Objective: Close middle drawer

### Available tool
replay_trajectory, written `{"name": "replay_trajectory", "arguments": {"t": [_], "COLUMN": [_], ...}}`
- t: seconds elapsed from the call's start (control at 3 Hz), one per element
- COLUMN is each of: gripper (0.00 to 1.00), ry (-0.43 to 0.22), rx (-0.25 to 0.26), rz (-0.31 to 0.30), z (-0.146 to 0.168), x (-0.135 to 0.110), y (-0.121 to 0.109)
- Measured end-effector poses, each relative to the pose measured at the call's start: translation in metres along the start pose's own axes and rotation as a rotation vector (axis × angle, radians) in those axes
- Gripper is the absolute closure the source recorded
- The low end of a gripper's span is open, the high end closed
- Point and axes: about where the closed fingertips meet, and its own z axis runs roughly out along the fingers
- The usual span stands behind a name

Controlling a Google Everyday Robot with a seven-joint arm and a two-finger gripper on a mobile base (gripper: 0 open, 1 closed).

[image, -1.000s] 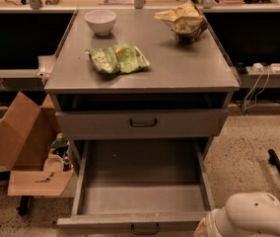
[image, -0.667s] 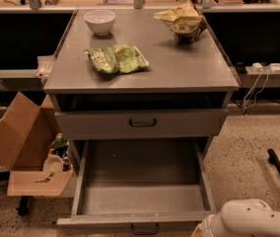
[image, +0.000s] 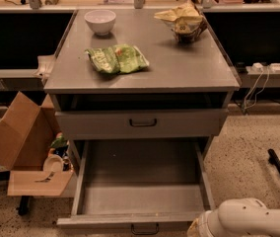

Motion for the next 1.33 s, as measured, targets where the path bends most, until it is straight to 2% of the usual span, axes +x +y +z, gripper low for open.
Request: {"name": "replay_trajectory", "arguments": {"t": [1.0,1.33], "gripper": [0.03,0.00], "ry": [0.000,0.000], "rx": [0.000,0.000], "rz": [0.000,0.000], "z": [0.0000,0.0001], "x": [0.0000,0.0000], "y": [0.0000,0.0001]}}
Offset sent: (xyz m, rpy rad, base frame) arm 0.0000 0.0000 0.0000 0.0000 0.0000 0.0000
